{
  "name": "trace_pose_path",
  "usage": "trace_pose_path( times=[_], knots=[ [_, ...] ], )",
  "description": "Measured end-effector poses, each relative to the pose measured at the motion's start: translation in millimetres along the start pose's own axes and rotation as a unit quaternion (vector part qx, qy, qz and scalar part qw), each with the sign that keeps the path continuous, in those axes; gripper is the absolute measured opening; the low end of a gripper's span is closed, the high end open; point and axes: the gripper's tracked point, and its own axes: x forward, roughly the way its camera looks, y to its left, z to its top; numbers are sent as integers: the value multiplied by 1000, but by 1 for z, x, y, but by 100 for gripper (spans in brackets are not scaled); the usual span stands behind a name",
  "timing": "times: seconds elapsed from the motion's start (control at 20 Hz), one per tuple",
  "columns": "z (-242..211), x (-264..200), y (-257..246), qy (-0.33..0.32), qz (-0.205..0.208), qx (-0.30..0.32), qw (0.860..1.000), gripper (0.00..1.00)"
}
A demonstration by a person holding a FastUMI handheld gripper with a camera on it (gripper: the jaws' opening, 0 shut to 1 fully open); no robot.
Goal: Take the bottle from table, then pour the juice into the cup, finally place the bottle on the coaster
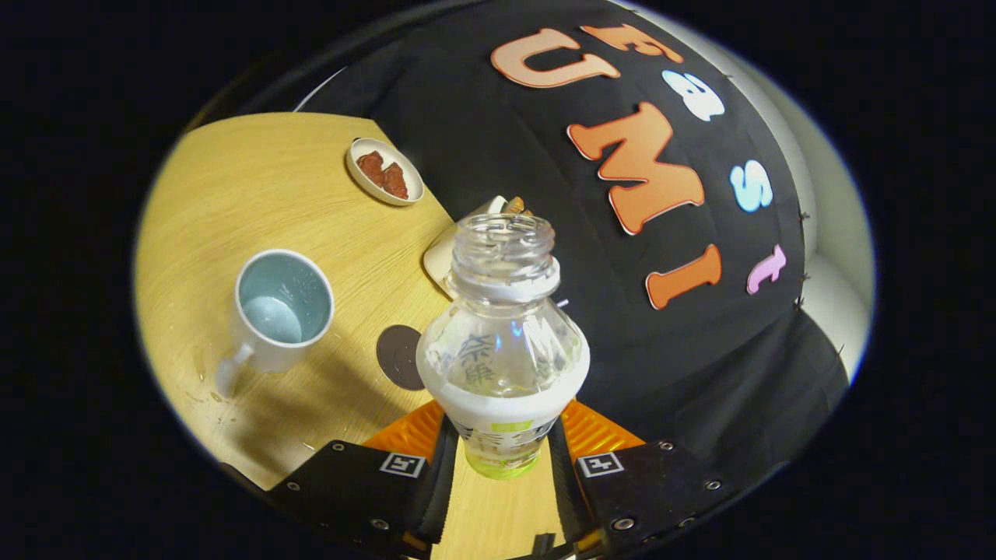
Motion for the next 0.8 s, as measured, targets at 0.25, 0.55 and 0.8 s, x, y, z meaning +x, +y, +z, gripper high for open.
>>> trace_pose_path(
  times=[0.25, 0.55, 0.8],
  knots=[
    [12, 9, 3, -16, -13, -99, 995, 57],
    [19, 16, 5, -32, -28, -199, 979, 57],
    [19, 24, 1, -31, -35, -240, 970, 56]
  ],
)
